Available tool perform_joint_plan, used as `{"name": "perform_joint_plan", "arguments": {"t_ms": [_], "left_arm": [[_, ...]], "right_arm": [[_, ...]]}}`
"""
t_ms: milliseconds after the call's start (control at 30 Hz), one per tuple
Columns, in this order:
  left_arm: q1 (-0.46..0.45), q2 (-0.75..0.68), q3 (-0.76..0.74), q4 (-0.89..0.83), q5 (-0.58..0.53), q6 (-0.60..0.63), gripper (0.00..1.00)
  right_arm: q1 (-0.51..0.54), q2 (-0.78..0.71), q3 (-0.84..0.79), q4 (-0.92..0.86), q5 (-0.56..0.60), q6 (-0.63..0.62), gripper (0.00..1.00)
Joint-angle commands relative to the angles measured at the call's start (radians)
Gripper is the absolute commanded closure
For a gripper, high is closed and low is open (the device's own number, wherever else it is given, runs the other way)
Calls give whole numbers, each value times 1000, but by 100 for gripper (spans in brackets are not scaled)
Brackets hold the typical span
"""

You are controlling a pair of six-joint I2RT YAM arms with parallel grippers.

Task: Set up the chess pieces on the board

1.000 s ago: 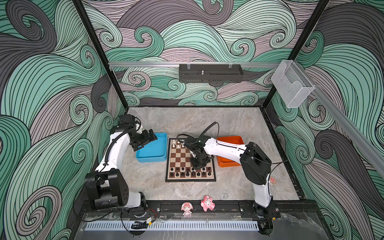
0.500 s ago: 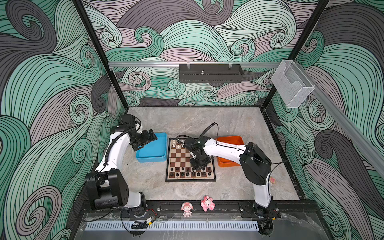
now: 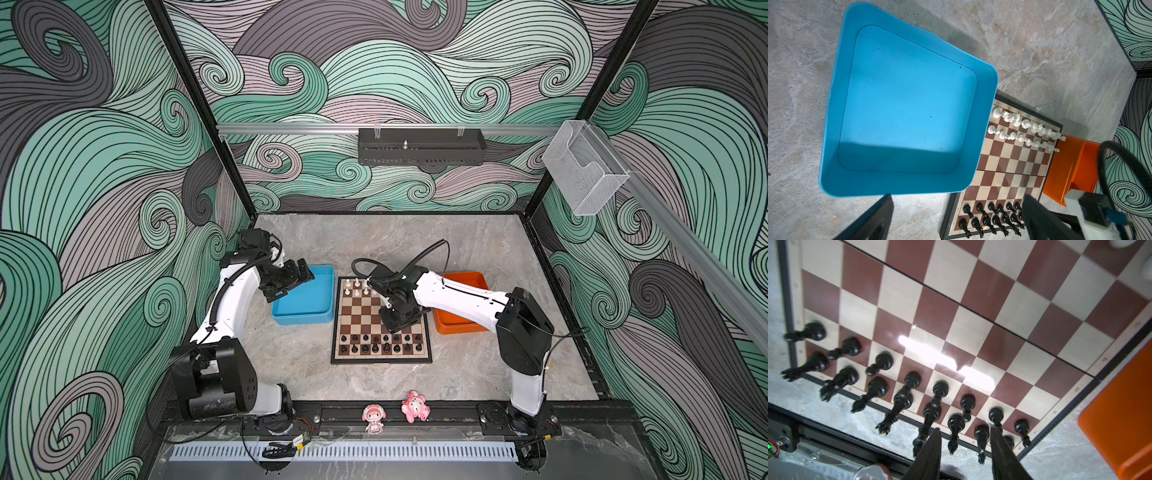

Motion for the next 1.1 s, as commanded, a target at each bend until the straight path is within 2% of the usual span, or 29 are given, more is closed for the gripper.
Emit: {"name": "perform_joint_plan", "arguments": {"t_ms": [0,67,133,200,300,433,567,700,933,1067], "left_arm": [[4,-14,14,29,-32,-20,1],[4,-27,1,91,-34,-27,1],[4,-43,-14,166,-31,-25,1],[4,-62,-25,247,-44,-19,1],[4,-109,-97,432,-100,1,1],[3,-130,-180,606,-184,117,1],[1,-170,-355,864,-263,209,1],[1,-157,-427,948,-316,227,1],[-2,-133,-506,1052,-401,210,1],[-3,-129,-533,1088,-443,204,1]], "right_arm": [[-51,-91,14,-44,46,-14,54],[-97,-144,0,-43,55,-30,50],[-158,-201,-18,-43,76,-52,39],[-242,-267,-44,-42,103,-75,22],[-373,-366,-102,-5,122,-97,1],[-535,-498,-219,96,110,-100,1],[-651,-611,-331,196,126,-90,1],[-740,-668,-417,265,140,-104,1],[-774,-718,-513,348,228,-152,1],[-777,-759,-593,443,264,-235,1]]}}
